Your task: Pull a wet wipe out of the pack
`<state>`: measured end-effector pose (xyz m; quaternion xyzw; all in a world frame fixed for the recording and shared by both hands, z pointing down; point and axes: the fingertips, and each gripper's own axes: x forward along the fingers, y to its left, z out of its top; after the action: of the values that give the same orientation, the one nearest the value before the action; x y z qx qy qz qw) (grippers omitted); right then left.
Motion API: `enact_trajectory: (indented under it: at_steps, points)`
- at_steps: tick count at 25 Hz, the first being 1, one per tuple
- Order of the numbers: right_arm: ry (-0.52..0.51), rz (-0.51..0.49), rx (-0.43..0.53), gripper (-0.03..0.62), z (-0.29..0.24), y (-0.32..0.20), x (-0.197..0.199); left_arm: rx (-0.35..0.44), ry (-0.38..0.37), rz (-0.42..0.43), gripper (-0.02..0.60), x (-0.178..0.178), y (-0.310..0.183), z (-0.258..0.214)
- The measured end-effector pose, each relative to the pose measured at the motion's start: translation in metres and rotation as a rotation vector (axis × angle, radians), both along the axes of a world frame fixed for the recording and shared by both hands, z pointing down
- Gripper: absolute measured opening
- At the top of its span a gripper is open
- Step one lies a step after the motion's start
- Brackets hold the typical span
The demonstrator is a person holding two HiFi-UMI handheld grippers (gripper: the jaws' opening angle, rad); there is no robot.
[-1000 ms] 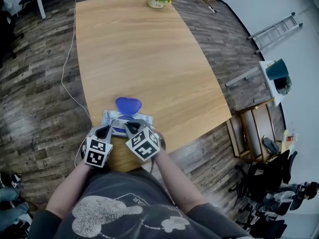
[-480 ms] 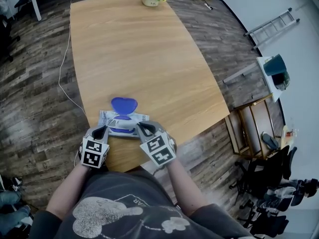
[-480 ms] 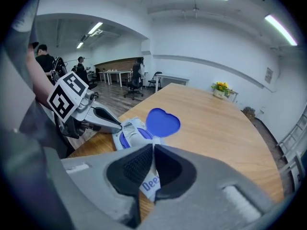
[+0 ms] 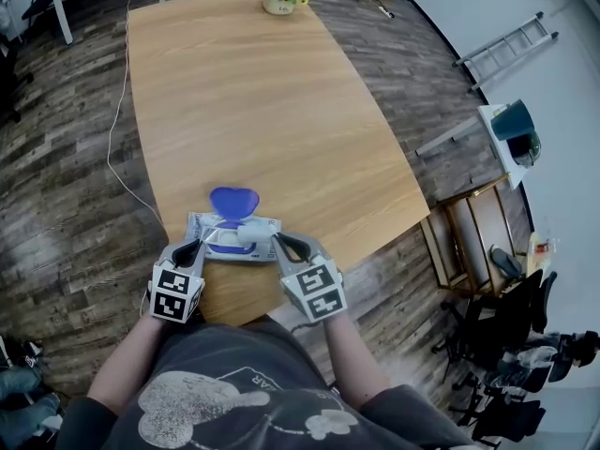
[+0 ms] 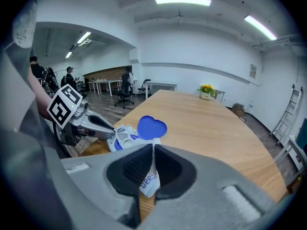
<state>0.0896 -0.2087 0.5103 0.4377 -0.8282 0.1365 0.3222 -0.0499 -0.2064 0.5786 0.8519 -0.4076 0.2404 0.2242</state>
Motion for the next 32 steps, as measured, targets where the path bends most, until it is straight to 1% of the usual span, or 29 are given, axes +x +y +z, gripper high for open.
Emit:
enact_trajectory:
  at_steps: [4,9,12,14,18,23,27,32]
  points:
    - [-0.013,0.025,0.048,0.003,-0.019,-0.008,-0.007,0.023,0.053,0.001,0.041,-0.004,-0.004,-0.019]
    - [-0.009,0.067,0.073,0.003,-0.030,-0.010,-0.015,0.053,0.127,0.001,0.040,-0.010,-0.011,-0.040]
    - [0.008,0.085,0.080,0.003,-0.034,-0.009,-0.018,0.080,0.151,0.007,0.035,-0.015,-0.023,-0.051]
    - [0.001,0.112,0.095,0.003,-0.038,-0.006,-0.019,0.100,0.164,0.007,0.022,-0.019,-0.030,-0.056]
    - [-0.017,0.169,0.131,0.003,-0.042,-0.003,-0.020,0.126,0.193,0.021,0.020,-0.019,-0.040,-0.068]
    - [-0.069,0.189,0.128,0.003,-0.041,0.010,-0.016,0.169,0.185,0.048,0.020,-0.011,-0.024,-0.087]
    - [-0.105,0.185,0.135,0.003,-0.044,0.020,-0.010,0.161,0.204,0.027,0.020,-0.005,-0.003,-0.094]
    - [-0.143,0.139,0.154,0.003,-0.052,0.053,-0.007,0.167,0.211,0.009,0.020,0.006,0.044,-0.099]
